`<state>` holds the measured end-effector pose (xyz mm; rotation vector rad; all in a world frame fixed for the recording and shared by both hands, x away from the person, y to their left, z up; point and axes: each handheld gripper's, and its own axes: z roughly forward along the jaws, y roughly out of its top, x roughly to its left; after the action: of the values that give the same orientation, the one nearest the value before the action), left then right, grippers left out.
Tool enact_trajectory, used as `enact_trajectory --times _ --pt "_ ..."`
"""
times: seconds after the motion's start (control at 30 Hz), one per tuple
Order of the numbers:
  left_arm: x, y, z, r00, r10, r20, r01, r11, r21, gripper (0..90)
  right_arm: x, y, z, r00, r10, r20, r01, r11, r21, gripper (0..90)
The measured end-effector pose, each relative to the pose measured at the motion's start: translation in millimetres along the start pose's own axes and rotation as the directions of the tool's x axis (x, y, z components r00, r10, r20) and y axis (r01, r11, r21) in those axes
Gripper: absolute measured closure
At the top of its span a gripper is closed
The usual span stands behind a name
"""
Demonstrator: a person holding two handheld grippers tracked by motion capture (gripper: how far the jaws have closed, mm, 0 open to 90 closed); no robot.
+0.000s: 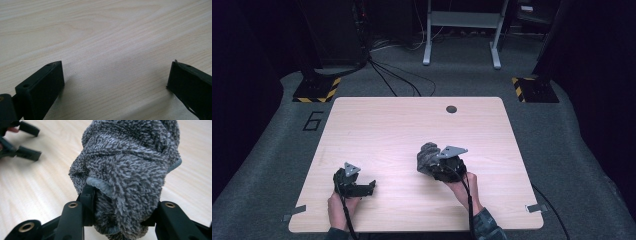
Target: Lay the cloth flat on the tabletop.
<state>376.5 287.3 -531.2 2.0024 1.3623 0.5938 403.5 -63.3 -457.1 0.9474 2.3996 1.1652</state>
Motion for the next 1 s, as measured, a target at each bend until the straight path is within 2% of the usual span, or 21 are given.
enact_trajectory --times 0.07,0.37,0.5,0.6,0.63,0.67,0.73,0.93,1.0 --pt "0.0 0.0 -0.1 1.0000 0.000 -0.001 0.000 1.0000 0.000 0.5 5.6 -3.9 0.9 0.9999 -0.014 -0.010 0.014 1.000 0.012 56.4" --pt "0.0 0.0 -0.1 1.0000 0.000 -0.001 0.000 1.0000 0.000 0.5 27.5 -20.9 5.7 0.9984 -0.013 -0.055 0.016 0.998 0.057 55.2" --pt "0.0 0.0 0.0 1.0000 0.000 -0.001 0.000 1.0000 0.000 0.5 35.3 -25.4 10.0 0.9975 -0.035 -0.061 0.040 0.996 0.083 53.0" --pt "-0.1 0.0 -0.1 1.0000 0.000 -0.002 0.000 1.0000 0.000 0.5 35.6 -27.6 14.6 0.9975 -0.036 -0.061 0.043 0.992 0.118 42.2" --pt "-0.2 0.0 -0.2 1.0000 0.000 -0.002 0.000 1.0000 0.000 0.5 34.9 -28.0 15.7 0.9975 -0.034 -0.062 0.042 0.991 0.130 36.1" --pt "-0.2 0.0 -0.2 1.0000 0.000 -0.002 0.000 1.0000 0.000 0.5 35.1 -28.6 15.9 0.9979 -0.020 -0.061 0.028 0.991 0.132 32.0" --pt "-0.2 0.0 -0.2 1.0000 0.001 -0.002 -0.001 1.0000 0.000 0.5 34.6 -29.6 13.2 0.9980 -0.023 -0.059 0.030 0.992 0.123 26.5" --pt "-0.8 -0.7 -0.6 1.0000 0.003 0.003 -0.003 1.0000 -0.003 0.5 30.2 -31.6 -4.5 0.9990 -0.004 -0.044 0.007 0.997 0.075 27.4" --pt "-2.3 -1.4 -1.5 0.9998 0.016 0.009 -0.016 0.9998 -0.008 0.6 27.0 -32.6 -11.1 0.9994 0.004 -0.035 -0.002 0.998 0.056 29.4"
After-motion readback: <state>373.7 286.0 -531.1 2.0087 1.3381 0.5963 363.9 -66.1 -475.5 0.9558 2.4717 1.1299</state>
